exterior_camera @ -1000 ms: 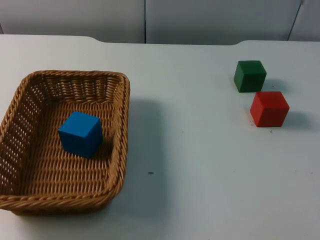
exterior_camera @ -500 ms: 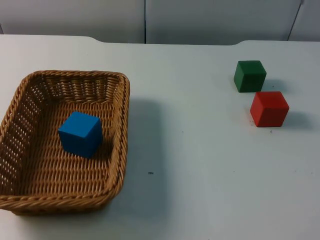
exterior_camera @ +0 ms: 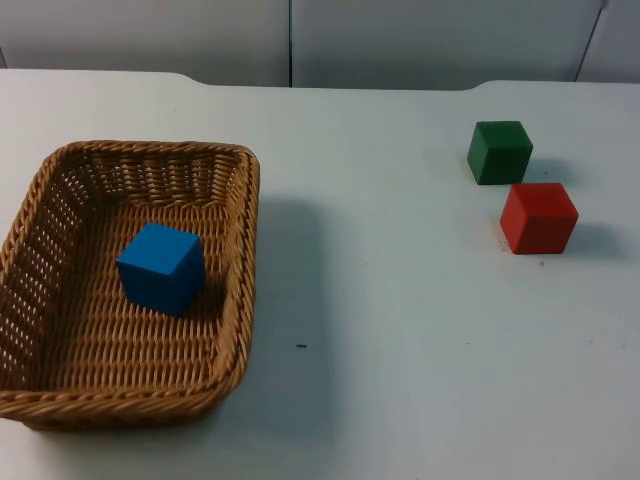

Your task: Pick up the basket with the left hand and place the blue cube into the basket with the right hand.

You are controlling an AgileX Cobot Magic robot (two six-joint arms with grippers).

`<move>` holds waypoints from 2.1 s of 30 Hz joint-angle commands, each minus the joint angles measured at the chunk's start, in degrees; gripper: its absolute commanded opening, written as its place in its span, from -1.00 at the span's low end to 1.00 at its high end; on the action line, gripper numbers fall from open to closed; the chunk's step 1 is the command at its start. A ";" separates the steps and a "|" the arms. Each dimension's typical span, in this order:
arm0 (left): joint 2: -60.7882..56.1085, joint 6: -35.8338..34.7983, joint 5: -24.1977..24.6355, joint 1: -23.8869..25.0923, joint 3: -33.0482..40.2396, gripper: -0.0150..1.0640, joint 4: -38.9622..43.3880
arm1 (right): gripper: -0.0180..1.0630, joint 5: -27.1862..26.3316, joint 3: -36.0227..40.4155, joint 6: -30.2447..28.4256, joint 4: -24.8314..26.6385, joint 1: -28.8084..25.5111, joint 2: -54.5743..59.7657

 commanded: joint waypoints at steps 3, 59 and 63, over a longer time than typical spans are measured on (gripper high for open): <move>-0.20 -0.25 -0.06 -0.06 0.17 0.97 0.01 | 0.91 -0.22 0.04 2.42 -0.66 0.06 -0.25; -0.20 -0.25 -0.06 -0.06 0.17 0.97 0.01 | 0.91 -2.96 1.61 3.50 -3.20 0.20 -0.25; -0.46 -0.25 -0.06 -0.06 0.17 0.97 0.01 | 0.91 -2.95 1.61 3.50 -3.20 -0.42 -0.25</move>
